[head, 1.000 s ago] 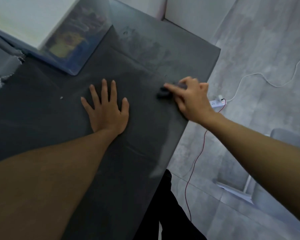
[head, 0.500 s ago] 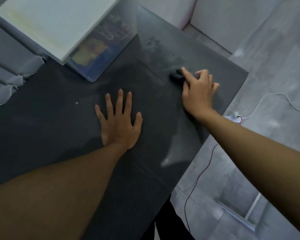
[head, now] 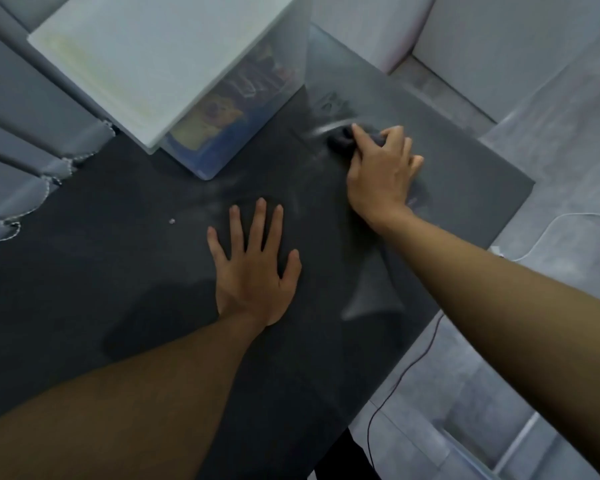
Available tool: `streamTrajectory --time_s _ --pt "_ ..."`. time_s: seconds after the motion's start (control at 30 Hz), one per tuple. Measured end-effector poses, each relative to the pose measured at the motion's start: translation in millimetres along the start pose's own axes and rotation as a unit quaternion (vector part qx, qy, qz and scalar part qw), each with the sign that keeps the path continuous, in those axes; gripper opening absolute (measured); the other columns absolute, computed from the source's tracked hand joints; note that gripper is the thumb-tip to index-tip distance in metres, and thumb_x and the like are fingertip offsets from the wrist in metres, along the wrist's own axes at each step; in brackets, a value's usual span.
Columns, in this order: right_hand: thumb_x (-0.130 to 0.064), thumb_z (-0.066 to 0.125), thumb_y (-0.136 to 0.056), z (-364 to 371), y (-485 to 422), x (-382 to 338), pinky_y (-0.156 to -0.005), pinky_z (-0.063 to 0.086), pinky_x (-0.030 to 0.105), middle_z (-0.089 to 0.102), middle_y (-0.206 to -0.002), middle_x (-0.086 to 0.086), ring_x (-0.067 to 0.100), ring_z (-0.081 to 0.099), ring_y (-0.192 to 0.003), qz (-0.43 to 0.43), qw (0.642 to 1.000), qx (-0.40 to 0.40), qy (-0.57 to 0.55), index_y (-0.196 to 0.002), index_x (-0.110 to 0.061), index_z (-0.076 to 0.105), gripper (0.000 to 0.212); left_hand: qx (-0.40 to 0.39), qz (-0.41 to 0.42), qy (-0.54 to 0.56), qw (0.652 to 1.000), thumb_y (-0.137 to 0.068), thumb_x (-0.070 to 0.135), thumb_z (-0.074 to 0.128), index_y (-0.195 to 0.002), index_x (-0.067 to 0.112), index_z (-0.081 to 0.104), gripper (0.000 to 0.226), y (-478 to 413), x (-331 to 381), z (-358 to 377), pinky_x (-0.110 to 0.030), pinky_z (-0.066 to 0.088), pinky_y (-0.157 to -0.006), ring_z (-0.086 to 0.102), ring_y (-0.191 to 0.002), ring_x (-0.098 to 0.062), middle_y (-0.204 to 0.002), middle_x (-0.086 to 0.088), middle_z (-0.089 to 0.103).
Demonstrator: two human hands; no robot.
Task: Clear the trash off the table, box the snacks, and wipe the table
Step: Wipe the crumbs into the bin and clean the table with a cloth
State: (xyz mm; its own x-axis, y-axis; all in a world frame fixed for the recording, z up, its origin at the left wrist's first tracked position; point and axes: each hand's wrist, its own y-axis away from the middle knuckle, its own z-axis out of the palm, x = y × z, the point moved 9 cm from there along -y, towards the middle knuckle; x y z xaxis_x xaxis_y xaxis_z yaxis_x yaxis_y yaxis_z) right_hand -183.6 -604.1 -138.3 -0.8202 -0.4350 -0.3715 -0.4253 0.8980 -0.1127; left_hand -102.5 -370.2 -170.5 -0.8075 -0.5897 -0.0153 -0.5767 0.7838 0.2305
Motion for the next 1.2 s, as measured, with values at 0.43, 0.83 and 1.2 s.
streamTrajectory --time_s 0.43,0.83,1.2 --pt "-0.024 0.046 -0.094 25 -39 -64 -0.087 0.031 0.044 0.048 -0.118 0.011 0.034 0.046 -0.107 -0.084 0.996 -0.034 0.019 -0.134 -0.036 0.054 0.042 -0.006 0.004 0.004 1.000 -0.098 0.060 0.014 -0.160 0.027 -0.005 0.073 -1 -1 -2 -0.066 0.004 -0.118 -0.008 -0.154 -0.033 -0.168 0.001 -0.008" --pt "-0.021 0.046 -0.092 31 -47 -77 -0.088 0.030 0.045 0.047 -0.126 0.013 0.036 0.044 -0.112 -0.068 0.995 -0.042 0.054 -0.134 -0.034 0.053 0.044 -0.007 0.008 -0.002 1.000 -0.098 0.058 0.019 -0.161 0.025 0.003 0.072 -1 -1 -4 -0.066 0.006 -0.118 -0.004 -0.154 -0.034 -0.169 0.001 -0.003" --pt "-0.027 0.048 -0.096 10 -49 -33 -0.087 0.030 0.044 0.050 -0.116 0.009 0.034 0.046 -0.106 -0.139 0.989 -0.039 0.029 -0.132 -0.043 0.057 0.041 -0.007 0.002 0.004 1.000 -0.098 0.059 0.015 -0.160 0.027 -0.002 0.072 -2 -2 -1 -0.065 0.003 -0.119 -0.009 -0.154 -0.032 -0.169 0.003 -0.007"
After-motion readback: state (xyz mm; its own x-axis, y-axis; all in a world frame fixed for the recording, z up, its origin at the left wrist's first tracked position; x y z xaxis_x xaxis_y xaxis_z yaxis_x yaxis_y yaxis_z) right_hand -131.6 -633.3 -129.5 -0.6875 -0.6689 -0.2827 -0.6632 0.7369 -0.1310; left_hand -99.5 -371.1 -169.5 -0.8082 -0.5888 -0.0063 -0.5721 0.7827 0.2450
